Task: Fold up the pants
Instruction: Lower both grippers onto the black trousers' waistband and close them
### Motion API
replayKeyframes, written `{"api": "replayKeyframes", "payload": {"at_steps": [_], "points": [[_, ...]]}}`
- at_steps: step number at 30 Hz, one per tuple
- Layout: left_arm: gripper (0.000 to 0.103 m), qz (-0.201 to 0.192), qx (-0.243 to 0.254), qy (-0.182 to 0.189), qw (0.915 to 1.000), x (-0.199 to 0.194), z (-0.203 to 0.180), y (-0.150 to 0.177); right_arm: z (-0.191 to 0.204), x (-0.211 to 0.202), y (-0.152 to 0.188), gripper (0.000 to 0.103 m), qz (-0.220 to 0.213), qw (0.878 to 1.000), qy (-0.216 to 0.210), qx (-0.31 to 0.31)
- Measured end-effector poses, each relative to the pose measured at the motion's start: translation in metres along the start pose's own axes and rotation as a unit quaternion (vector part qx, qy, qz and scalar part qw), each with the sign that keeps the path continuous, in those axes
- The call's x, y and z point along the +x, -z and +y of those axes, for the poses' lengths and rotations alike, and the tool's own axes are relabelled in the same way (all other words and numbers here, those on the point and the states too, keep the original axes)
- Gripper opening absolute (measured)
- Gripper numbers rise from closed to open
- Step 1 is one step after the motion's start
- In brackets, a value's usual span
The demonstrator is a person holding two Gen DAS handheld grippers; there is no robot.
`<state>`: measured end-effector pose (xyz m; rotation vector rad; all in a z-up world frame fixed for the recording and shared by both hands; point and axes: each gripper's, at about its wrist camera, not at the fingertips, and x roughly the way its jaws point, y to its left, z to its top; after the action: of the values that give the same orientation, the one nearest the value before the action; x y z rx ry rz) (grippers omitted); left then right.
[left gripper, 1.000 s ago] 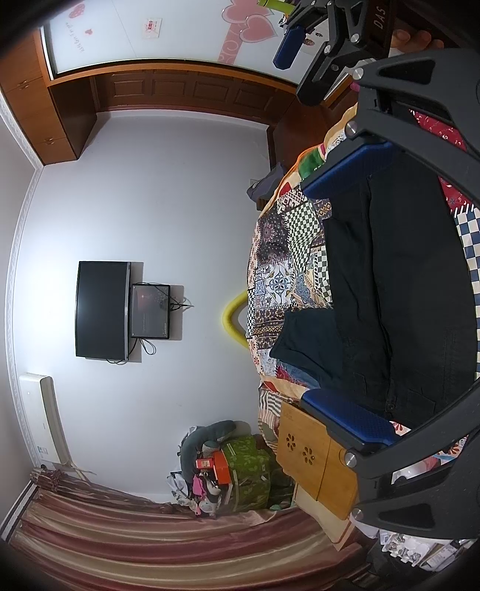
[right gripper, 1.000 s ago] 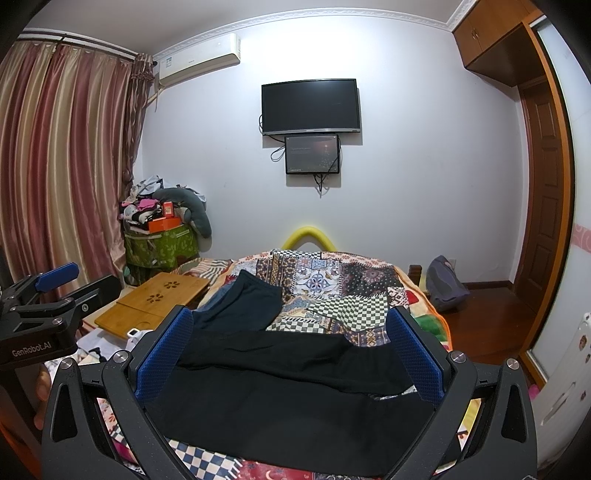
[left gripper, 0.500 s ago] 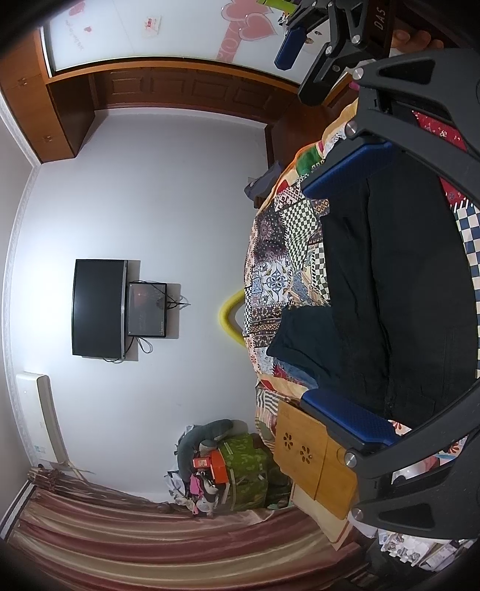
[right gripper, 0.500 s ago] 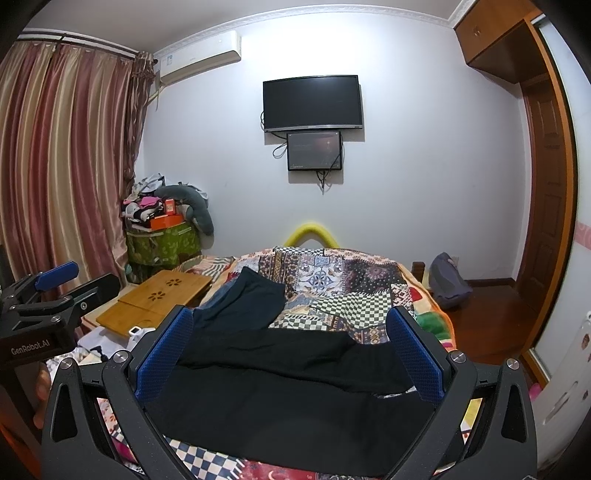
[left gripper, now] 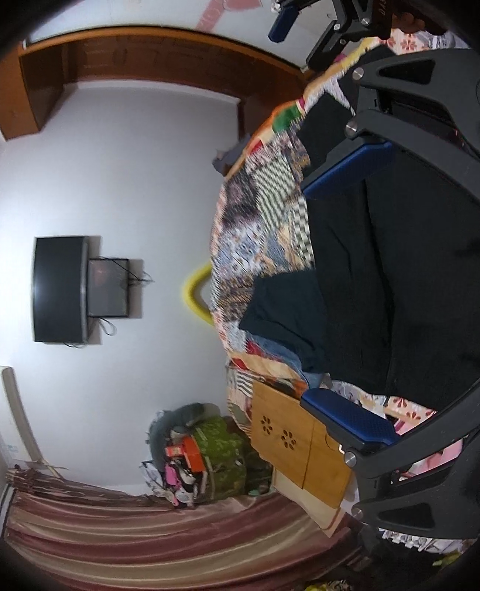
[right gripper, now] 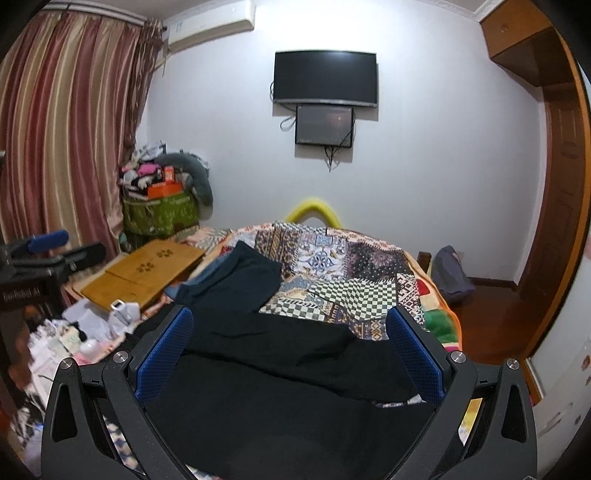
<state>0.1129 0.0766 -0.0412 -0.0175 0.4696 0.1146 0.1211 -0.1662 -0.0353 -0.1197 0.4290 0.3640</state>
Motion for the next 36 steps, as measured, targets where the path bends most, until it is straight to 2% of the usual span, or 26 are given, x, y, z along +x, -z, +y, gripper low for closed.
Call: {"api": "replayKeyframes", "payload": {"at_steps": [5,11,13,17,21,24,31,36], "points": [[0.103,0.045,-0.006,-0.018,0.9988,0.06,0.032,-0.009,-0.009,0.057,0.001,0.103,0.042,0.999,-0.001,-0.021],[0.103,0.101,0.003,-0.045,0.9939,0.139,0.071,-0.008,-0.025,0.119,0.002,0.103,0.095,0.995,-0.04,-0.006],[0.1,0.121,0.003,-0.051,0.9913,0.164,0.084,-0.004,-0.03,0.14,0.003,0.103,0.112,0.992,-0.049,-0.008],[0.087,0.183,-0.021,-0.06,0.9811,0.22,0.114,0.009,-0.038,0.172,0.005,0.102,0.147,0.986,-0.074,-0.008],[0.072,0.241,-0.055,-0.065,0.9667,0.272,0.14,0.034,-0.045,0.205,0.006,0.093,0.182,0.98,-0.086,-0.009],[0.066,0.279,-0.052,-0.073,0.9561,0.306,0.148,0.051,-0.048,0.232,0.009,0.091,0.211,0.973,-0.097,-0.005],[0.064,0.334,-0.06,-0.077,0.9376,0.361,0.168,0.083,-0.051,0.286,0.015,0.088,0.262,0.955,-0.139,-0.012],[0.065,0.363,-0.079,-0.065,0.9262,0.386,0.179,0.099,-0.052,0.324,0.027,0.088,0.305,0.941,-0.148,-0.014]]}}
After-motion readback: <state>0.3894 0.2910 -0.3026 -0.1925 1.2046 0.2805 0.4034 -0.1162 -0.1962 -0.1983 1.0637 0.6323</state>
